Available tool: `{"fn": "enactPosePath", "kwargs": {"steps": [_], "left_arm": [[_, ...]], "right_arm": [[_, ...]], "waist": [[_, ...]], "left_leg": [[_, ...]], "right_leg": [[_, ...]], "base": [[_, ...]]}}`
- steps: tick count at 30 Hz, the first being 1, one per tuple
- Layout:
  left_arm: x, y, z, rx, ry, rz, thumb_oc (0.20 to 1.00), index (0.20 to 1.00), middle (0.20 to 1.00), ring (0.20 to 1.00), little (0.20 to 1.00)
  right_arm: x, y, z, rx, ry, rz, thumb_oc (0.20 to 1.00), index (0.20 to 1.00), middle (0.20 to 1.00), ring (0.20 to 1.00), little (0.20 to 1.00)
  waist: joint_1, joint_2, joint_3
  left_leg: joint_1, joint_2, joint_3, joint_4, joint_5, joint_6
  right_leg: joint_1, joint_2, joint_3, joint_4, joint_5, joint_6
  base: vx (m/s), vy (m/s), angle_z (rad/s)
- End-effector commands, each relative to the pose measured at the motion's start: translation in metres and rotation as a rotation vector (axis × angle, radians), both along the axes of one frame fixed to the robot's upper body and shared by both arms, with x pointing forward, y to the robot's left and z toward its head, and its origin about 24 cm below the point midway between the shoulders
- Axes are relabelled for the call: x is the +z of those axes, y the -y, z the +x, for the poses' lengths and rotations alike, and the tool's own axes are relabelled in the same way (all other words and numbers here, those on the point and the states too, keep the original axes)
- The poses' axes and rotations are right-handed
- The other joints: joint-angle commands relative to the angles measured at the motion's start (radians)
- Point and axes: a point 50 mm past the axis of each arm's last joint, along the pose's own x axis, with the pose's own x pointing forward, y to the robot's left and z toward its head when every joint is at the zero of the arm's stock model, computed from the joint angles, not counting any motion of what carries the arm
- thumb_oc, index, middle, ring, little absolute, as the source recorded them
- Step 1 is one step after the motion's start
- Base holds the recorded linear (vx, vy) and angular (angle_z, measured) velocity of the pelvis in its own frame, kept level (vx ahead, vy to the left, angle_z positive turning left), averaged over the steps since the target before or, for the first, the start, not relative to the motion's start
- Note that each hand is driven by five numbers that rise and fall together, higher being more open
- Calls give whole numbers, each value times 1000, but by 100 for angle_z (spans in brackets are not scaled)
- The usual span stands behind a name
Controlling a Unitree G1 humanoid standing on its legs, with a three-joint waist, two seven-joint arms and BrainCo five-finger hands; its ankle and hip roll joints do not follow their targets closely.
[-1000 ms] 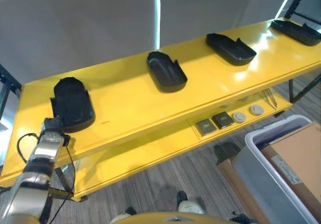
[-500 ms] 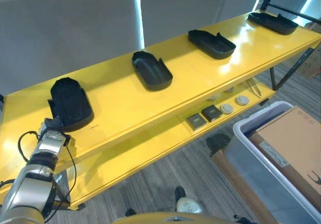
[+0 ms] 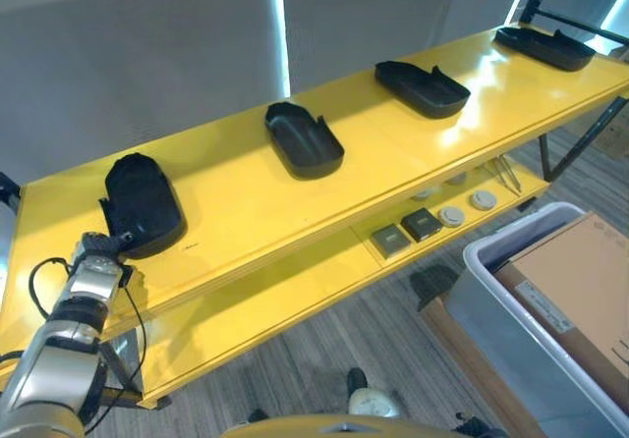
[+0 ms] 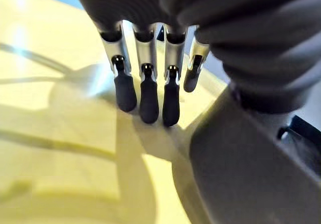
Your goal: Move parts from the plastic box to the shelf.
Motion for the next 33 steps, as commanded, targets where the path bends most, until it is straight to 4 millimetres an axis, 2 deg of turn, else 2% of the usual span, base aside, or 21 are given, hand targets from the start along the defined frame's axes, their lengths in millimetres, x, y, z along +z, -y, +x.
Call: {"fn": "enactPosePath", "kwargs": {"steps": [1, 2, 3, 7, 8, 10, 11, 13, 14, 16, 17, 18, 20, 21, 22, 23, 27, 33], "left_arm": [[60, -30, 13, 33, 169, 161, 1000, 1000, 1000, 1000, 1000], [64, -30, 13, 27, 179, 174, 1000, 1000, 1000, 1000, 1000], [79, -31, 15, -6, 219, 224, 1000, 1000, 1000, 1000, 1000], [112, -32, 15, -60, 327, 316, 1000, 1000, 1000, 1000, 1000], [138, -29, 14, -115, 449, 356, 1000, 1000, 1000, 1000, 1000], [158, -19, 14, -187, 565, 341, 1000, 1000, 1000, 1000, 1000], [166, -13, 13, -240, 626, 324, 1000, 1000, 1000, 1000, 1000], [191, 20, 8, -420, 795, 236, 1000, 1000, 1000, 1000, 1000], [195, 50, -1, -580, 886, 77, 1000, 1000, 1000, 1000, 1000], [187, 80, -13, -742, 951, -133, 1000, 1000, 1000, 1000, 1000], [185, 83, -17, -771, 959, -167, 1000, 1000, 1000, 1000, 1000], [177, 97, -25, -856, 969, -265, 1000, 1000, 1000, 1000, 1000], [169, 105, -30, -905, 949, -381, 1000, 1000, 1000, 1000, 1000], [150, 118, -35, -962, 881, -619, 558, 558, 558, 558, 558], [137, 124, -38, -974, 836, -745, 442, 442, 442, 442, 442], [130, 130, -41, -993, 818, -801, 200, 200, 200, 200, 200], [105, 141, -51, -972, 759, -929, 200, 200, 200, 200, 200], [91, 130, -51, -869, 730, -845, 200, 200, 200, 200, 200]], "right_arm": [[3, 10, -1, 15, -16, -36, 1000, 1000, 1000, 1000, 1000], [3, 10, -1, 13, -15, -36, 1000, 1000, 1000, 1000, 1000], [3, 10, -2, 6, -15, -36, 1000, 1000, 1000, 1000, 1000], [3, 11, -3, 1, -17, -39, 1000, 1000, 1000, 1000, 1000], [3, 10, -4, -7, -16, -37, 1000, 1000, 1000, 1000, 1000], [2, 9, -5, -12, -14, -35, 1000, 1000, 1000, 1000, 1000], [2, 7, -5, -15, -12, -35, 1000, 1000, 1000, 1000, 1000], [-1, 4, -8, -42, -3, -25, 1000, 1000, 1000, 1000, 1000], [-2, 0, -9, -55, 7, -19, 1000, 1000, 1000, 1000, 1000], [-4, -6, -10, -70, 15, -13, 1000, 1000, 1000, 1000, 1000], [-4, -6, -9, -71, 16, -13, 1000, 1000, 1000, 1000, 1000], [-5, -10, -10, -80, 20, -8, 1000, 1000, 1000, 1000, 1000], [-6, -12, -10, -87, 23, -4, 1000, 1000, 1000, 1000, 1000], [-8, -16, -13, -103, 21, 0, 1000, 1000, 1000, 1000, 1000], [-8, -17, -14, -106, 17, 1, 1000, 1000, 1000, 1000, 1000], [-9, -18, -17, -108, 12, 0, 1000, 1000, 1000, 1000, 1000], [-10, -15, -25, -119, -9, -10, 1000, 1000, 1000, 1000, 1000], [-9, -8, -33, -118, -28, -16, 1000, 1000, 1000, 1000, 1000]], "waist": [[16, -11, 6], [18, -11, 6], [29, -11, 4], [51, -10, 0], [65, -11, -1], [78, -12, -2], [83, -12, -2], [107, -16, -2], [122, -20, -1], [139, -23, 0], [141, -23, -1], [151, -25, 2], [158, -28, 1], [168, -30, 2], [173, -32, 1], [176, -33, -1], [188, -34, 6], [193, -33, 9]], "left_leg": [[-39, 59, -71, 114, -54, -4], [-38, 58, -72, 112, -54, -4], [-38, 57, -75, 110, -54, -5], [-36, 56, -86, 106, -54, -6], [-35, 56, -94, 103, -54, -7], [-36, 54, -102, 103, -56, -6], [-36, 53, -106, 102, -57, -6], [-38, 51, -119, 104, -61, -5], [-39, 48, -128, 103, -62, -6], [-40, 45, -137, 101, -62, -7], [-43, 44, -138, 99, -58, -7], [-41, 43, -142, 98, -60, -9], [-44, 41, -144, 94, -55, -10], [-41, 38, -148, 89, -56, -10], [-45, 37, -148, 86, -50, -11], [-48, 38, -146, 85, -48, -11], [-54, 37, -146, 87, -44, -7], [-50, 35, -142, 86, -45, -3]], "right_leg": [[26, -53, 14, 65, -101, 69], [28, -54, 12, 63, -100, 69], [33, -55, 7, 56, -97, 70], [44, -58, -5, 47, -94, 70], [51, -60, -14, 44, -94, 71], [56, -61, -21, 41, -93, 70], [59, -62, -24, 39, -93, 70], [68, -64, -35, 35, -93, 70], [75, -66, -44, 28, -88, 71], [82, -69, -55, 15, -79, 75], [80, -69, -56, 10, -73, 74], [87, -71, -63, 3, -69, 78], [85, -71, -66, -2, -61, 78], [89, -72, -70, -6, -58, 82], [84, -72, -71, -7, -53, 82], [80, -72, -71, -6, -52, 83], [76, -71, -70, -4, -48, 80], [79, -74, -74, -6, -46, 82]], "base": [[0, 0, 0], [0, 0, 0], [-25, 8, 4], [-22, 7, 9], [-22, 6, 23], [-17, 5, 17], [-8, 3, 15], [-5, -2, 24], [-6, -2, 16], [-10, 2, 9], [-5, 3, 12], [-1, 1, 12], [2, -1, 11], [-10, -4, 5], [0, 0, 0], [0, 0, 0], [-6, 0, -1], [0, 0, 0]]}}
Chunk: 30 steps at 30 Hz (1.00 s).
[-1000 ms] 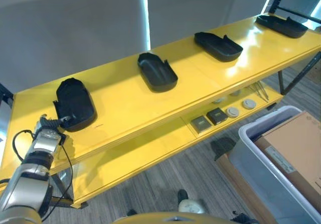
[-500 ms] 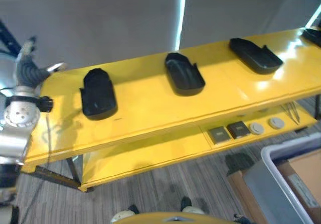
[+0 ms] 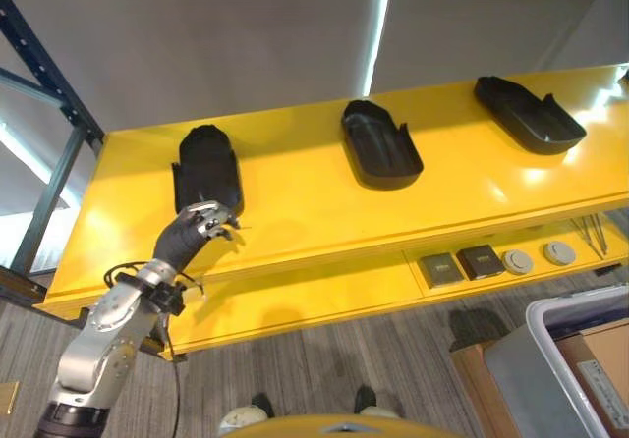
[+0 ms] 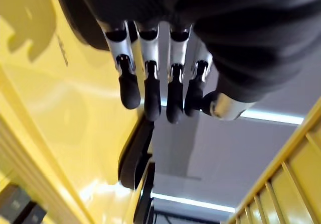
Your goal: Move parts from the plastic box to the shelf.
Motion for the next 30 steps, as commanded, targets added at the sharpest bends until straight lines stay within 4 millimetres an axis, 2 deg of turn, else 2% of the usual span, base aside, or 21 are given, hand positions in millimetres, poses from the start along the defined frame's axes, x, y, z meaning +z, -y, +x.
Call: {"fn": "enactPosePath", "kwargs": {"steps": [1, 4, 6, 9, 13, 16, 17, 23, 30], "left_arm": [[22, -10, 8, 65, 127, 35, 200, 200, 200, 200, 200], [21, -20, 17, 224, 176, 129, 200, 200, 200, 200, 200], [17, -23, 23, 273, 165, 123, 200, 200, 200, 200, 200], [-2, -24, 43, 365, 83, 130, 200, 200, 200, 200, 200], [-21, -21, 54, 426, 8, 124, 200, 200, 200, 200, 200], [-31, -19, 58, 448, -36, 119, 200, 200, 200, 200, 200], [-40, -18, 60, 458, -69, 112, 200, 200, 200, 200, 200], [-52, -13, 64, 462, -111, 130, 200, 200, 200, 200, 200], [-62, -17, 62, 505, -162, 147, 200, 200, 200, 200, 200]], "right_arm": [[1, 4, -1, 15, 4, -21, 1000, 1000, 1000, 1000, 1000], [1, 3, 4, 23, 8, -15, 1000, 1000, 1000, 1000, 1000], [1, 2, 5, 35, 6, -12, 1000, 1000, 1000, 1000, 1000], [0, -1, 12, 64, 3, -8, 1000, 1000, 1000, 1000, 1000], [1, -1, 15, 97, -8, -13, 1000, 1000, 1000, 1000, 1000], [1, 1, 14, 110, -15, -14, 1000, 1000, 1000, 1000, 1000], [2, 2, 13, 124, -18, -15, 1000, 1000, 1000, 1000, 1000], [3, 1, 15, 153, -19, -14, 1000, 1000, 1000, 1000, 1000], [4, 3, 16, 164, -19, -14, 1000, 1000, 1000, 1000, 1000]], "waist": [[4, -26, -6], [-7, -28, -10], [-15, -30, -12], [-44, -36, -20], [-72, -40, -23], [-86, -42, -22], [-95, -43, -21], [-115, -46, -17], [-120, -48, -12]], "left_leg": [[-56, 47, -61, 112, -62, -2], [-51, 49, -54, 108, -59, -2], [-48, 50, -51, 106, -59, -2], [-38, 56, -37, 104, -59, -3], [-31, 64, -17, 107, -61, -4], [-28, 67, -10, 109, -61, -4], [-26, 70, -1, 111, -62, -5], [-24, 75, 14, 117, -65, -4], [-25, 79, 22, 122, -67, -6]], "right_leg": [[9, -70, 11, 52, -47, 67], [6, -68, 21, 53, -46, 64], [5, -67, 26, 54, -47, 63], [0, -62, 45, 57, -50, 58], [-6, -58, 59, 63, -53, 58], [-9, -56, 67, 66, -54, 57], [-10, -56, 69, 67, -55, 59], [-16, -54, 80, 72, -58, 59], [-16, -54, 81, 71, -60, 59]], "base": [[0, 0, 0], [0, 0, 0], [0, 0, 0], [12, -9, -4], [10, -12, -15], [6, -5, -6], [3, -4, -14], [1, -5, -11], [-1, -3, -4]]}}
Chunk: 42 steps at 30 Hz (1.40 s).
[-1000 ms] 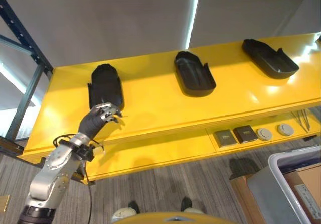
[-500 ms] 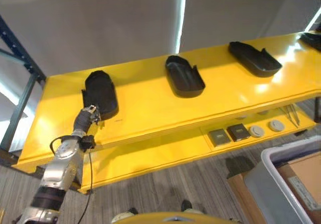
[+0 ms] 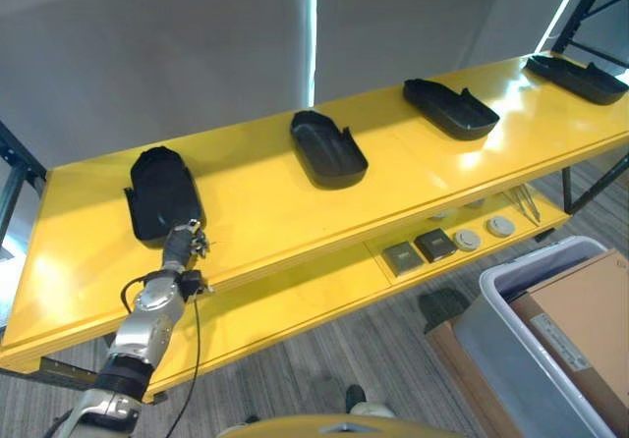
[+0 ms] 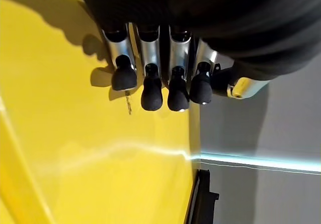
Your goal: Move parts from the plastic box to the shelf.
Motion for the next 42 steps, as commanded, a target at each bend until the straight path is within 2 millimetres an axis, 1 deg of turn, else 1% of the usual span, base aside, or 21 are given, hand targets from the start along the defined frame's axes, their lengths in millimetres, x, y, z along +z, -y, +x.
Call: {"fn": "enactPosePath", "kwargs": {"steps": [1, 7, 9, 14, 20, 25, 26, 27, 28, 29, 31, 32, 34, 35, 36, 37, 39, 40, 42], "left_arm": [[19, -9, 19, 45, 81, 61, 200, 200, 200, 200, 200], [17, -22, 21, 92, 63, 109, 200, 200, 200, 200, 200], [16, -37, 23, 159, 35, 165, 200, 200, 200, 200, 200], [15, -49, 26, 205, 10, 204, 200, 200, 200, 200, 200], [17, -58, 29, 231, 6, 230, 200, 200, 200, 200, 200], [19, -55, 30, 212, 31, 213, 200, 200, 200, 200, 200], [23, -51, 31, 176, 66, 202, 250, 250, 250, 250, 250], [24, -50, 31, 171, 71, 200, 347, 347, 347, 347, 347], [29, -46, 32, 142, 105, 196, 1000, 1000, 1000, 1000, 1000], [32, -44, 33, 125, 122, 199, 1000, 1000, 1000, 1000, 1000], [47, -33, 33, 44, 201, 178, 1000, 1000, 1000, 1000, 1000], [49, -31, 32, 33, 211, 170, 1000, 1000, 1000, 1000, 1000], [76, -13, 25, -130, 348, 147, 1000, 1000, 1000, 1000, 1000], [84, -7, 20, -177, 380, 124, 1000, 1000, 1000, 1000, 1000], [97, 3, 10, -270, 441, 47, 1000, 1000, 1000, 1000, 1000], [104, 7, 4, -312, 470, 14, 1000, 1000, 1000, 1000, 1000], [113, 16, -9, -407, 511, -132, 1000, 1000, 1000, 1000, 1000], [114, 19, -14, -449, 521, -165, 1000, 1000, 1000, 1000, 1000], [118, 22, -20, -519, 561, -132, 1000, 1000, 1000, 1000, 1000]], "right_arm": [[3, 10, 7, 66, -16, -29, 1000, 1000, 1000, 1000, 1000], [5, 13, 8, 78, -20, -35, 1000, 1000, 1000, 1000, 1000], [6, 16, 10, 95, -21, -40, 1000, 1000, 1000, 1000, 1000], [6, 18, 11, 107, -27, -43, 1000, 1000, 1000, 1000, 1000], [7, 19, 10, 118, -33, -50, 1000, 1000, 1000, 1000, 1000], [7, 19, 9, 118, -36, -47, 1000, 1000, 1000, 1000, 1000], [6, 18, 7, 119, -35, -43, 1000, 1000, 1000, 1000, 1000], [5, 18, 7, 118, -34, -43, 1000, 1000, 1000, 1000, 1000], [5, 17, 7, 114, -31, -40, 1000, 1000, 1000, 1000, 1000], [5, 16, 7, 113, -29, -39, 1000, 1000, 1000, 1000, 1000], [4, 14, 8, 102, -21, -36, 1000, 1000, 1000, 1000, 1000], [4, 14, 8, 100, -20, -36, 1000, 1000, 1000, 1000, 1000], [3, 12, 9, 75, -9, -31, 1000, 1000, 1000, 1000, 1000], [3, 11, 8, 66, -6, -31, 1000, 1000, 1000, 1000, 1000], [3, 10, 8, 46, 2, -29, 1000, 1000, 1000, 1000, 1000], [2, 9, 7, 38, 5, -29, 1000, 1000, 1000, 1000, 1000], [2, 6, 7, 23, 11, -27, 1000, 1000, 1000, 1000, 1000], [2, 5, 7, 17, 14, -27, 1000, 1000, 1000, 1000, 1000], [1, 3, 7, 13, 17, -27, 1000, 1000, 1000, 1000, 1000]], "waist": [[-1, -21, 22], [-4, -22, 22], [-9, -19, 19], [-14, -18, 14], [-20, -18, 14], [-18, -20, 15], [-15, -21, 17], [-14, -21, 17], [-11, -22, 19], [-10, -22, 20], [0, -22, 23], [2, -22, 24], [22, -20, 29], [29, -19, 31], [45, -16, 33], [53, -14, 33], [72, -10, 30], [79, -8, 28], [88, -6, 24]], "left_leg": [[-50, 75, -48, 125, -54, -3], [-50, 78, -45, 128, -54, -5], [-47, 79, -41, 126, -52, -7], [-43, 79, -37, 122, -51, -8], [-42, 79, -33, 122, -52, -9], [-43, 79, -35, 122, -53, -8], [-44, 78, -37, 121, -54, -8], [-44, 78, -38, 121, -54, -8], [-44, 77, -39, 121, -55, -7], [-44, 77, -40, 121, -56, -7], [-47, 77, -45, 123, -57, -6], [-47, 76, -46, 123, -58, -6], [-49, 73, -56, 122, -60, -5], [-49, 72, -61, 122, -60, -4], [-51, 69, -71, 120, -60, -4], [-52, 67, -76, 120, -59, -5], [-55, 62, -88, 118, -58, -5], [-57, 61, -93, 118, -57, -5], [-58, 59, -98, 117, -56, -5]], "right_leg": [[5, -60, 12, 71, -71, 66], [6, -62, 9, 72, -73, 66], [6, -63, 8, 72, -74, 68], [7, -65, 7, 71, -75, 70], [5, -65, 9, 74, -78, 71], [5, -65, 9, 74, -78, 71], [6, -65, 8, 73, -79, 71], [6, -65, 7, 72, -78, 71], [7, -66, 5, 71, -78, 71], [7, -66, 5, 71, -78, 71], [9, -67, 0, 70, -77, 70], [9, -67, 0, 69, -77, 69], [17, -68, -10, 63, -75, 66], [19, -69, -14, 62, -73, 66], [26, -70, -23, 58, -71, 65], [30, -71, -28, 55, -69, 66], [38, -72, -40, 49, -66, 66], [41, -73, -45, 45, -64, 67], [43, -74, -48, 43, -62, 67]], "base": [[-3, -2, -10], [-1, 0, -1], [0, 0, 0], [0, 0, 0], [0, 0, 0], [0, 0, 0], [0, 0, 0], [0, 0, 0], [0, 0, 0], [0, 0, 0], [0, 0, 0], [0, 0, 0], [-16, -5, 0], [-41, -7, 5], [-36, -2, 16], [-48, -2, 27], [-49, -7, 18], [-43, -9, 6], [-40, -7, 15]]}}
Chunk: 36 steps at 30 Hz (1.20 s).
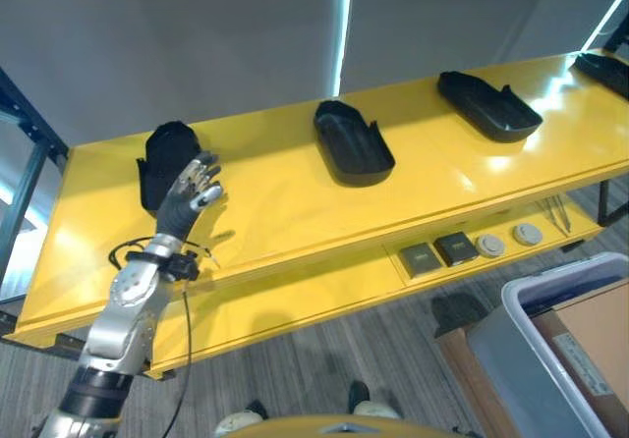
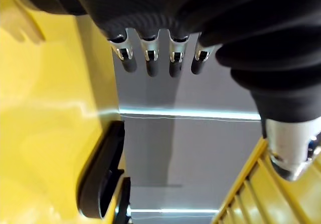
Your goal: Move parts from the plastic box to the shelf.
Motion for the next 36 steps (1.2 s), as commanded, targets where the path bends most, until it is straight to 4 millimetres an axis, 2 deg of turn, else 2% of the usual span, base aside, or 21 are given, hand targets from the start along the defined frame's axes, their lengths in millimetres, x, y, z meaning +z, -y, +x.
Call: {"fn": "enactPosePath", "kwargs": {"steps": [1, 2, 4, 6, 7, 8, 12, 14, 16, 17, 19, 20, 21, 22, 25, 26, 27, 30, 35, 36], "left_arm": [[19, -2, -1, -126, 106, 12, 1000, 1000, 1000, 1000, 1000], [12, 6, -13, -286, 83, -147, 1000, 1000, 1000, 1000, 1000], [6, 5, -16, -253, 63, -174, 1000, 1000, 1000, 1000, 1000], [-22, 4, -24, -266, -73, -126, 1000, 1000, 1000, 1000, 1000], [-29, 2, -27, -260, -109, -116, 1000, 1000, 1000, 1000, 1000], [-44, -2, -36, -271, -174, -130, 1000, 1000, 1000, 1000, 1000], [-78, -15, -60, -286, -342, -245, 1000, 1000, 1000, 1000, 1000], [-95, -19, -70, -287, -405, -258, 1000, 1000, 1000, 1000, 1000], [-128, -26, -90, -256, -559, -277, 1000, 1000, 1000, 1000, 1000], [-132, -27, -92, -237, -583, -266, 1000, 1000, 1000, 1000, 1000], [-151, -33, -104, -158, -684, -268, 1000, 1000, 1000, 1000, 1000], [-175, -44, -122, -56, -792, -214, 1000, 1000, 1000, 1000, 1000], [-183, -47, -128, -16, -843, -199, 1000, 1000, 1000, 1000, 1000], [-199, -52, -143, 53, -920, -160, 1000, 1000, 1000, 1000, 1000], [-228, -54, -172, 195, -1071, -161, 1000, 1000, 1000, 1000, 1000], [-242, -55, -189, 283, -1147, -161, 1000, 1000, 1000, 1000, 1000], [-259, -59, -209, 460, -1252, -194, 1000, 1000, 1000, 1000, 1000], [-267, -54, -202, 558, -1263, -144, 1000, 1000, 1000, 1000, 1000], [-269, -47, -190, 561, -1256, -24, 1000, 1000, 1000, 1000, 1000], [-268, -47, -187, 558, -1263, 62, 1000, 1000, 1000, 1000, 1000]], "right_arm": [[-3, -5, -1, -8, -5, -22, 1000, 1000, 1000, 1000, 1000], [-5, -5, 2, -24, 1, -26, 1000, 1000, 1000, 1000, 1000], [-5, -5, 2, -27, 1, -27, 1000, 1000, 1000, 1000, 1000], [-6, -6, 1, -28, -3, -23, 1000, 1000, 1000, 1000, 1000], [-6, -6, 1, -26, -6, -24, 1000, 1000, 1000, 1000, 1000], [-6, -4, -1, -27, -9, -27, 1000, 1000, 1000, 1000, 1000], [-4, 4, -2, -4, -30, -37, 1000, 1000, 1000, 1000, 1000], [-2, 6, 2, 6, -31, -38, 1000, 1000, 1000, 1000, 1000], [1, 12, 11, 17, -20, -44, 1000, 1000, 1000, 1000, 1000], [1, 13, 12, 17, -17, -45, 1000, 1000, 1000, 1000, 1000], [3, 15, 15, 15, -12, -46, 1000, 1000, 1000, 1000, 1000], [4, 16, 18, 15, -11, -41, 1000, 1000, 1000, 1000, 1000], [4, 16, 19, 15, -11, -38, 1000, 1000, 1000, 1000, 1000], [3, 15, 19, 15, -12, -33, 1000, 1000, 1000, 1000, 1000], [1, 12, 17, 19, -24, -25, 1000, 1000, 1000, 1000, 1000], [-2, 9, 15, 20, -33, -22, 1000, 1000, 1000, 1000, 1000], [-6, 3, 10, 11, -54, -21, 1000, 1000, 1000, 1000, 1000], [-12, -8, 6, -4, -86, -17, 1000, 1000, 1000, 1000, 1000], [-17, -18, -1, 16, -111, -30, 1000, 1000, 1000, 1000, 1000], [-18, -21, -4, 10, -114, -35, 1000, 1000, 1000, 1000, 1000]], "waist": [[12, -25, -32], [40, -16, -37], [48, -16, -39], [60, -18, -39], [64, -18, -40], [73, -17, -35], [98, -10, -31], [106, -8, -28], [116, -3, -24], [117, -2, -24], [120, -3, -26], [120, -5, -28], [120, -6, -28], [120, -8, -30], [120, -12, -32], [120, -15, -35], [115, -24, -39], [108, -40, -51], [96, -51, -51], [92, -51, -49]], "left_leg": [[-76, 58, -72, 120, -58, -6], [-78, 53, -87, 112, -52, -7], [-79, 50, -94, 110, -50, -7], [-79, 49, -101, 106, -48, -8], [-80, 48, -103, 105, -47, -7], [-83, 47, -109, 105, -46, -6], [-90, 42, -122, 99, -40, -3], [-90, 41, -126, 94, -37, -2], [-94, 42, -132, 90, -32, -3], [-95, 42, -133, 91, -32, -3], [-95, 42, -135, 88, -31, -3], [-95, 43, -136, 87, -30, -3], [-94, 44, -135, 87, -30, -3], [-95, 45, -138, 86, -29, -4], [-94, 45, -142, 83, -27, -3], [-93, 44, -144, 81, -27, -2], [-91, 41, -149, 80, -25, -1], [-90, 42, -151, 76, -23, -2], [-85, 41, -149, 74, -28, -3], [-83, 40, -149, 74, -29, -3]], "right_leg": [[7, -73, -20, 48, -49, 59], [14, -77, -34, 38, -41, 63], [15, -77, -36, 36, -38, 62], [15, -77, -39, 35, -35, 62], [14, -77, -40, 35, -35, 62], [14, -79, -44, 36, -34, 63], [12, -84, -57, 33, -29, 65], [11, -86, -62, 32, -28, 64], [7, -88, -69, 34, -28, 64], [7, -88, -69, 34, -28, 64], [6, -88, -72, 34, -28, 65], [5, -88, -73, 38, -31, 64], [4, -88, -74, 41, -32, 63], [2, -88, -76, 45, -36, 63], [1, -86, -77, 51, -40, 61], [2, -86, -77, 51, -41, 60], [4, -85, -74, 52, -43, 59], [2, -83, -69, 52, -44, 55], [4, -81, -62, 49, -44, 53], [4, -79, -58, 48, -43, 54]], "base": [[-97, -9, 22], [-89, -6, 17], [-59, -7, 4], [-37, -13, 3], [-53, -3, 3], [-63, 7, 3], [-59, 13, 14], [-54, 10, 22], [-66, 17, 22], [-32, 13, 12], [0, 0, 0], [2, -10, 3], [0, 0, 0], [0, 0, 0], [0, 0, 0], [48, -39, 3], [68, -54, 10], [62, -44, 18], [15, -10, 1], [0, 0, 0]]}}
